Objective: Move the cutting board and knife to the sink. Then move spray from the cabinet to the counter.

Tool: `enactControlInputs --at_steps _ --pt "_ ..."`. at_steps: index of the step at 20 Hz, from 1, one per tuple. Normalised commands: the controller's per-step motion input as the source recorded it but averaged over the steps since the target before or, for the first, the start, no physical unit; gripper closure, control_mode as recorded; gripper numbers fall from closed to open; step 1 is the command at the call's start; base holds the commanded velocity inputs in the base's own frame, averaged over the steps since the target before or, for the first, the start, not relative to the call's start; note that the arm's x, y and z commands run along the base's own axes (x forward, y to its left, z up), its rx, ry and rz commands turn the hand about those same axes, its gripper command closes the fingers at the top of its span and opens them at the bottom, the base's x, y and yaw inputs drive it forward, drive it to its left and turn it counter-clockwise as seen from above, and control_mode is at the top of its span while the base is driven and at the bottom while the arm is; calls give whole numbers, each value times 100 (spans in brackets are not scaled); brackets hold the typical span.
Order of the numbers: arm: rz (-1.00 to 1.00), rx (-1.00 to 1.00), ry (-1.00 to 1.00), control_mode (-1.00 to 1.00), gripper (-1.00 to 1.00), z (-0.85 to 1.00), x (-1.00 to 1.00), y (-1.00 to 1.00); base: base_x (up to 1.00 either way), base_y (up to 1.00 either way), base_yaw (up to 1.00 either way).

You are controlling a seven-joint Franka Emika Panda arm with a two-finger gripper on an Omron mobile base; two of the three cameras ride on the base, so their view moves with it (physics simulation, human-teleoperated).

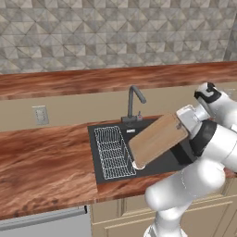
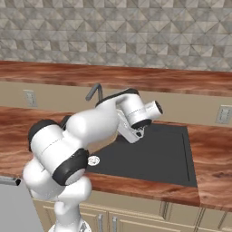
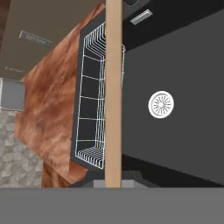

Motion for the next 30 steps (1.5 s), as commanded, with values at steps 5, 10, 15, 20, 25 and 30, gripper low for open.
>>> enactControlInputs --at_steps 5,10,15,20,25,30 --pt "14 -1 -11 -100 100 -29 32 -2 0 0 0" --pt "6 0 -1 -100 100 -17 34 -1 0 0 0" --pt "0 0 -2 -100 100 -22 36 -3 0 0 0" --pt "0 0 -5 -100 100 -23 28 0 0 0 0" --pt "0 0 -9 -100 100 -17 18 0 0 0 0" --pt "0 0 -11 -100 100 -36 16 0 0 0 0"
